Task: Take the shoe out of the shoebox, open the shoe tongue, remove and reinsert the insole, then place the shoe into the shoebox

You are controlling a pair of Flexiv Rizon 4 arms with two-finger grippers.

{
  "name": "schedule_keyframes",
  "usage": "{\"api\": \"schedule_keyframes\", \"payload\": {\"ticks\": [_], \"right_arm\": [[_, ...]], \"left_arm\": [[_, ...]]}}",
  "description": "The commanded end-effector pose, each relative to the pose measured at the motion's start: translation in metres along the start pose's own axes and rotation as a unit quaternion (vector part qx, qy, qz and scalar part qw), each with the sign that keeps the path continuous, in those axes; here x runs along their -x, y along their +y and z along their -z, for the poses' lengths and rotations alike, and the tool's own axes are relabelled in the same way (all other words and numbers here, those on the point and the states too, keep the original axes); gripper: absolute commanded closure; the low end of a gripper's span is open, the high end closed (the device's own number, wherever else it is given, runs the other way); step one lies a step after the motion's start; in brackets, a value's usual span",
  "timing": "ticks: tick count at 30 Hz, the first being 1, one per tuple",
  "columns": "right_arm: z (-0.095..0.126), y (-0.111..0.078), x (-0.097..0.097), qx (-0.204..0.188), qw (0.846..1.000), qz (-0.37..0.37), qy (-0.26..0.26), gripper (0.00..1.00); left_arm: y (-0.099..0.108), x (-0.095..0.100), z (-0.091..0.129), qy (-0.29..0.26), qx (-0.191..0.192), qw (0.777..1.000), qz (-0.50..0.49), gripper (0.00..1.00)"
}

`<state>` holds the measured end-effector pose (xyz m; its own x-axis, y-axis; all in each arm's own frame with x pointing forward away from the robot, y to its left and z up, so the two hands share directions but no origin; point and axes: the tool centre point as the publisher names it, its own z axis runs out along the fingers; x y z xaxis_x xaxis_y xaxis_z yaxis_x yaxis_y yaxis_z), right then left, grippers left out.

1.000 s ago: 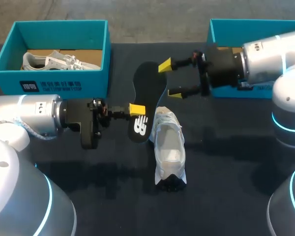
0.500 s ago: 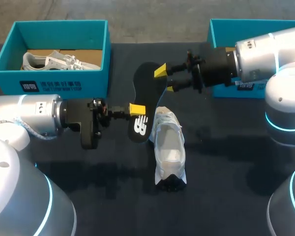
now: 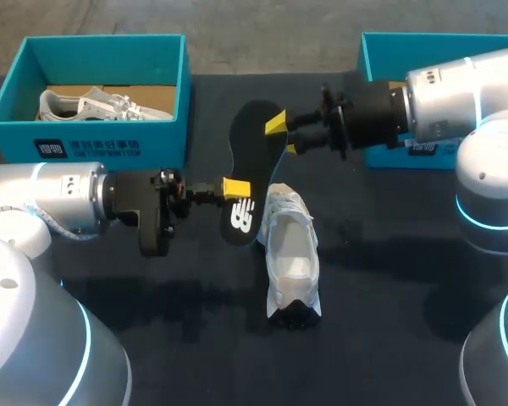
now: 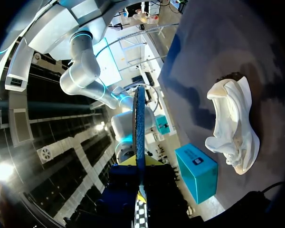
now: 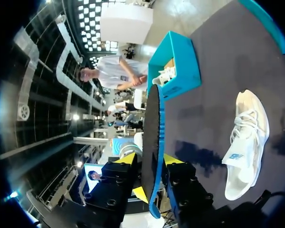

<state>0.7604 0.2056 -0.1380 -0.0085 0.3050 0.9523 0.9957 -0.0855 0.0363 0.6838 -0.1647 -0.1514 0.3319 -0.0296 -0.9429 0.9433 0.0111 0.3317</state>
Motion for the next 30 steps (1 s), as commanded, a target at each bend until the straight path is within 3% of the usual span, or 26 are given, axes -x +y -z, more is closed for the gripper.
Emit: {"api": "schedule_keyframes", "payload": {"ticks": [1, 10, 11, 20, 21, 23, 24, 30], "right_arm": [[-0.0046, 0.0013, -0.0026, 0.002, 1.0, 0.001, -0.003, 0.76], [-0.0048, 0.0015, -0.0042, 0.003, 1.0, 0.004, -0.004, 0.92], [-0.005, 0.0014, -0.0041, 0.004, 1.0, 0.004, -0.004, 1.0], [-0.006, -0.0002, -0.0011, 0.002, 1.0, 0.002, -0.004, 1.0], [-0.0061, -0.0002, -0.0009, 0.002, 1.0, 0.002, -0.004, 1.0], [-0.0062, -0.0002, -0.0005, 0.001, 1.0, 0.002, -0.003, 1.0], [-0.0062, -0.0002, -0.0005, 0.0, 1.0, 0.002, -0.003, 1.0], [-0.0041, -0.0012, 0.0016, 0.0, 1.0, 0.003, -0.002, 1.0]], "left_arm": [[-0.0014, -0.0004, -0.0012, 0.0, 0.002, 1.0, -0.001, 1.0], [-0.0014, -0.0004, -0.0012, 0.0, 0.002, 1.0, -0.001, 1.0], [-0.0014, -0.0004, -0.0012, 0.0, 0.002, 1.0, -0.001, 1.0], [-0.0015, -0.0005, -0.0013, -0.001, 0.004, 1.0, 0.002, 1.0], [-0.0014, -0.0004, -0.0014, -0.002, 0.004, 1.0, 0.004, 0.88], [-0.0009, 0.0002, -0.0015, -0.002, 0.007, 1.0, 0.005, 0.06], [-0.0007, 0.0004, -0.0016, -0.003, 0.007, 1.0, 0.005, 0.0], [0.0008, 0.0023, -0.0002, -0.005, 0.012, 1.0, 0.003, 0.0]]}}
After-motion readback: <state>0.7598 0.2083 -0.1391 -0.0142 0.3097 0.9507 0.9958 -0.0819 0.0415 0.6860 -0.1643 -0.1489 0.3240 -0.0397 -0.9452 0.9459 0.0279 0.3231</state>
